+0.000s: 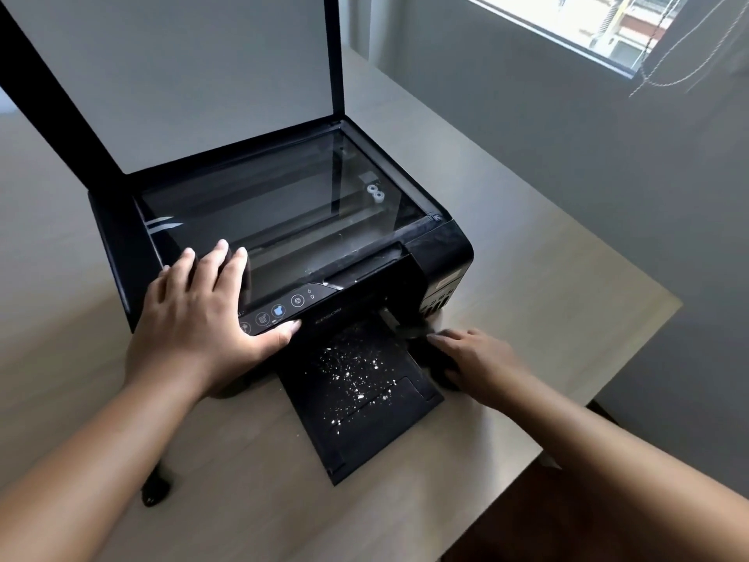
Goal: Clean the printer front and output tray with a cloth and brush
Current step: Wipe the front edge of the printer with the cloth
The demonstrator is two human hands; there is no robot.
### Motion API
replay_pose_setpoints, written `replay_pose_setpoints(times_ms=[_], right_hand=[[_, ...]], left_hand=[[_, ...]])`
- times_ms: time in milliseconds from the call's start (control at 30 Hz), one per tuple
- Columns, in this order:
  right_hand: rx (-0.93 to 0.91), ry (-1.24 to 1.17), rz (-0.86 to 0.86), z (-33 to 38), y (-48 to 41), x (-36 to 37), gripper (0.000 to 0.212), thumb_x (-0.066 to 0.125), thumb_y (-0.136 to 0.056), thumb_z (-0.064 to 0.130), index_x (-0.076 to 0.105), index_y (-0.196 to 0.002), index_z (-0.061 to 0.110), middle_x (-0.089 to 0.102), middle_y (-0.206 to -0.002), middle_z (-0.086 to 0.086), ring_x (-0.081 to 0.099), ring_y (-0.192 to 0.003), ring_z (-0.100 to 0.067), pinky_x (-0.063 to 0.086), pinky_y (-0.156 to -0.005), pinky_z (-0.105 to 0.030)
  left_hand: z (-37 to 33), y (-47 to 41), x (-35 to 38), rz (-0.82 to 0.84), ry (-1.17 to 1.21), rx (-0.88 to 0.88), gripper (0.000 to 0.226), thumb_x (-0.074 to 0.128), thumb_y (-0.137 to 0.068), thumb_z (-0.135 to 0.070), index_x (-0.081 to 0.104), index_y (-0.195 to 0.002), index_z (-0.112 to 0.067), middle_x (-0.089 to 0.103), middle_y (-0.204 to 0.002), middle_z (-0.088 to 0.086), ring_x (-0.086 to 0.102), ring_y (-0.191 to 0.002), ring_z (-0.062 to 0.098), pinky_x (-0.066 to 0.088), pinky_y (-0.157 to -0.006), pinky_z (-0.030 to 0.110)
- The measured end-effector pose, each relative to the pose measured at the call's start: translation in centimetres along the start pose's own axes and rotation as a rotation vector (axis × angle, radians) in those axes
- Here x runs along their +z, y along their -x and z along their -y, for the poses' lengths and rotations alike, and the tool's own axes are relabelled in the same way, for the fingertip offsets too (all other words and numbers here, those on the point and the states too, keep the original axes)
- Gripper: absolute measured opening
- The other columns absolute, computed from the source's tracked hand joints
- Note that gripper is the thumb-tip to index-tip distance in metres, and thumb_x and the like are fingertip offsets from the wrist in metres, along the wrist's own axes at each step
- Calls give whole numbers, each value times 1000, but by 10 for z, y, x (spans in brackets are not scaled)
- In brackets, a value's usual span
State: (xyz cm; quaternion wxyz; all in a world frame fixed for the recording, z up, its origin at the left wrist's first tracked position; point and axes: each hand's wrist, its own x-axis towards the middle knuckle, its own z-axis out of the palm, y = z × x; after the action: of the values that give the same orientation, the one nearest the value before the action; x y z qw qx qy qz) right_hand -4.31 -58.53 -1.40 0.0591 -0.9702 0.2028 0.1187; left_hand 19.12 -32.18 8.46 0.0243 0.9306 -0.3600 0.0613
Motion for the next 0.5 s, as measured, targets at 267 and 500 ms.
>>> replay_pose_setpoints(times_ms=[267, 500], right_hand=[[286, -156, -123, 15, -21, 14, 39, 48, -86, 52, 56, -114, 25, 47, -135, 11, 51, -109, -27, 47, -69, -33], [224, -98, -170, 8, -12, 20, 41, 46, -86, 52, 52, -123, 36, 46, -138, 19, 58, -99, -27, 48, -63, -32]], left_hand=[[1, 0, 1, -1, -10, 5, 112, 32, -62, -93, 32, -147, -20, 32, -156, 5, 28, -140, 34, 24, -112, 51], [-2, 0, 0, 6, -10, 1, 113, 34, -61, -93, 32, -148, -20, 32, -156, 5, 28, -140, 33, 24, -112, 51]])
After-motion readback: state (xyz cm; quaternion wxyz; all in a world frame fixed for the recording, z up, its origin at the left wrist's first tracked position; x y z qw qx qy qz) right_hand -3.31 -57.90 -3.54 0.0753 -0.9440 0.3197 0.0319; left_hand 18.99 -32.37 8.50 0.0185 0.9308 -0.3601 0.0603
